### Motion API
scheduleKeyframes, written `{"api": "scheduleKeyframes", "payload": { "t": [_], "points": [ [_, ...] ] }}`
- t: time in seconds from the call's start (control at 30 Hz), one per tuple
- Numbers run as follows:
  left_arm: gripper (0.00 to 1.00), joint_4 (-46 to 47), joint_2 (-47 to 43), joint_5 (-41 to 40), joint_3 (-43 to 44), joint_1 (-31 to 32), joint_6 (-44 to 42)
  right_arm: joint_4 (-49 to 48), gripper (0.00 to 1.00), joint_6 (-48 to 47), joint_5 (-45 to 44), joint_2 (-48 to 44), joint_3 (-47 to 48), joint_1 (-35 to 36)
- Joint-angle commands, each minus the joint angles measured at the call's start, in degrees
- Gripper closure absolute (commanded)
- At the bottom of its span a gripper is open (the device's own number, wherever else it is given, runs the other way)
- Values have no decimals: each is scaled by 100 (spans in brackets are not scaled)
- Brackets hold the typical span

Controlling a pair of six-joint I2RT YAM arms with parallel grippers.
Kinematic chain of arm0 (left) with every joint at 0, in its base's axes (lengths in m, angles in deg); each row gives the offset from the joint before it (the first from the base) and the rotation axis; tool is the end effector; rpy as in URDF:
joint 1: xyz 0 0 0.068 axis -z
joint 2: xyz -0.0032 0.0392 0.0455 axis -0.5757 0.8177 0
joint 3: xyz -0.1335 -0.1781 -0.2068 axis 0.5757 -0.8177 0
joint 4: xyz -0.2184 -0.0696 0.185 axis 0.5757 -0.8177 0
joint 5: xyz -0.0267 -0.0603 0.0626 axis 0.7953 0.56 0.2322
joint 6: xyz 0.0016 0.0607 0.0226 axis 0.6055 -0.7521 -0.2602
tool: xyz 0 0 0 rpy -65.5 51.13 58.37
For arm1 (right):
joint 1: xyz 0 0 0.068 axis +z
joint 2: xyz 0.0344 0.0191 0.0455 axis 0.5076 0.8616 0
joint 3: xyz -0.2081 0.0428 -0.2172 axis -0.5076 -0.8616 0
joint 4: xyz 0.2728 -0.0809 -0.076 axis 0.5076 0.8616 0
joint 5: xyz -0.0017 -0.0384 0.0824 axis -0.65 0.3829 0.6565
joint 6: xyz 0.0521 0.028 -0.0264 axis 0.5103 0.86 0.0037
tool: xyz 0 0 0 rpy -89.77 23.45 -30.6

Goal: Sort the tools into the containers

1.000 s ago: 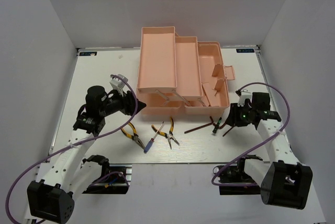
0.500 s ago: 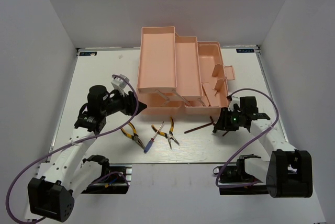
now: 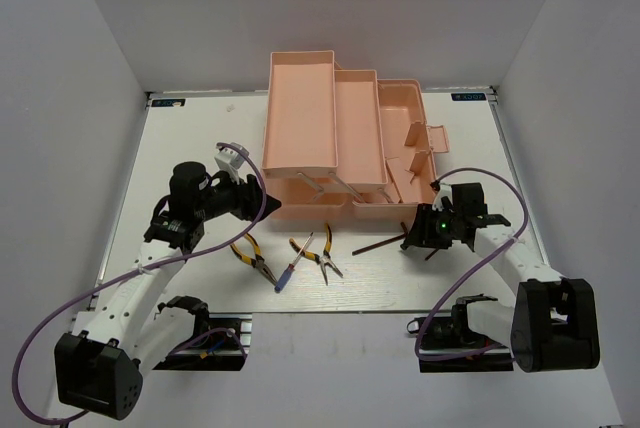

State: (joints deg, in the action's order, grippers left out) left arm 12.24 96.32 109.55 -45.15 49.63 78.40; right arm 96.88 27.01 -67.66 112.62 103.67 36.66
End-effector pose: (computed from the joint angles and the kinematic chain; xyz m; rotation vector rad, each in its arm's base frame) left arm 0.2133 -0.0851 0.2879 0.4632 1.9935 -0.8939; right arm 0.2204 0.0429 0.1634 -0.0752 2.5615 0.5973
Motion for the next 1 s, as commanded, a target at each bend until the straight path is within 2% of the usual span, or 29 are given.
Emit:
{"api": "scheduleKeyframes", "payload": {
  "t": [0.0, 0.33, 0.57, 0.97],
  "points": [
    [29, -21, -39, 0, 118, 29, -72, -100, 50, 208, -202, -19, 3, 26],
    [29, -21, -39, 0, 118, 29, -72, -188, 52, 392, -431, 130, 12, 88],
    [29, -21, 22, 0, 118, 29, -72, -109, 56, 612, -914, 166, 82, 202],
    [29, -21, 75, -53, 118, 29, -72, -179, 60, 560, -976, 7, 38, 273]
  ]
}}
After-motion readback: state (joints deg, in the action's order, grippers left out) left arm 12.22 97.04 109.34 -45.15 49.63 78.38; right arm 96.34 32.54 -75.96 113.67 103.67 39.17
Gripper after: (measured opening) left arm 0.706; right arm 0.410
